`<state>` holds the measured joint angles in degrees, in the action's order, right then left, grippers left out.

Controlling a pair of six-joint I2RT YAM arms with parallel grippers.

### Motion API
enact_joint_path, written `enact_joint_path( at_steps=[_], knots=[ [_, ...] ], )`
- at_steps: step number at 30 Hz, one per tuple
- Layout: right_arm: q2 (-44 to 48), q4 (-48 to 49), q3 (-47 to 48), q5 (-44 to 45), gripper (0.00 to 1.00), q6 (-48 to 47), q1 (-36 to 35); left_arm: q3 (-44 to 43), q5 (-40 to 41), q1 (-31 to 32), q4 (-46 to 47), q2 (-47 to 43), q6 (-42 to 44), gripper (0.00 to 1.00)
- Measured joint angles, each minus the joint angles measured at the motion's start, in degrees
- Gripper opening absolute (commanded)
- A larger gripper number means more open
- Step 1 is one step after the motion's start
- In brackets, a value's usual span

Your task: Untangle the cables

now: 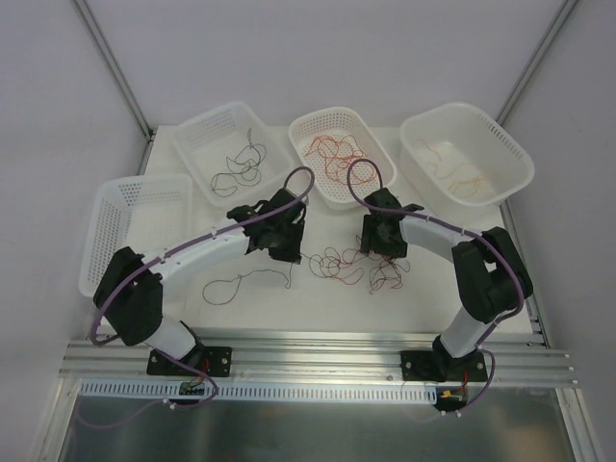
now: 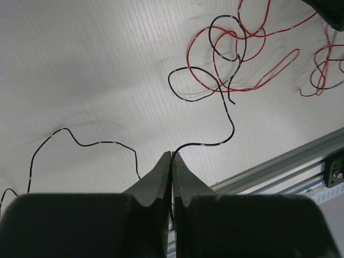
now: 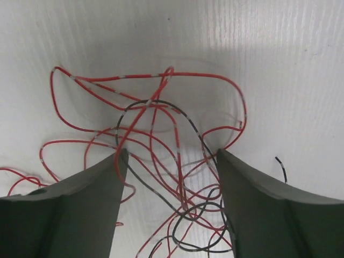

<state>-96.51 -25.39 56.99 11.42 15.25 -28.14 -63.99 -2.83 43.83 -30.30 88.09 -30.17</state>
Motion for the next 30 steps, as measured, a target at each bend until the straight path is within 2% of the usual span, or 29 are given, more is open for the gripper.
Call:
enact_joint_path(
  at_steps=[1,4,5,10,14,22,26,30],
  knots=[
    [-0.2,0.1,0.3,0.4,0.56,0.1,0.0,0.3,0.3,0.0,-0.1,-1.8,0.0,0.0],
    [-0.5,0.1,0.6,1.6,0.36,0.1,0.0,0.6,0.9,-0.1,-0.5,-6.6,0.0,0.0],
    [-0.5,0.0,0.6,2.1,0.26,0.0,0.0,0.6,1.5,-0.5,-0.9,-8.6,0.0,0.0],
    [-0.5,-0.9,0.6,4.2,0.01,-0.8,0.5,0.3,3.1,-4.0,-4.4,-17.0,1.0,0.0],
    [0.6,-2.0,-0.3,5.0,0.01,-1.7,3.5,-3.0,4.7,-10.3,-10.0,-21.9,3.1,0.0],
    [7.0,-4.2,-4.8,5.1,0.01,-2.9,15.9,-15.9,11.1,-21.5,-20.8,-28.3,8.3,0.0],
    [9.5,-4.8,-6.1,4.1,0.01,-3.2,20.1,-21.1,14.1,-23.5,-24.5,-29.3,9.6,0.0],
    [10.4,-4.9,-6.6,1.3,0.03,-3.3,20.4,-25.2,12.8,-23.7,-26.4,-28.2,9.9,0.0]
  ],
)
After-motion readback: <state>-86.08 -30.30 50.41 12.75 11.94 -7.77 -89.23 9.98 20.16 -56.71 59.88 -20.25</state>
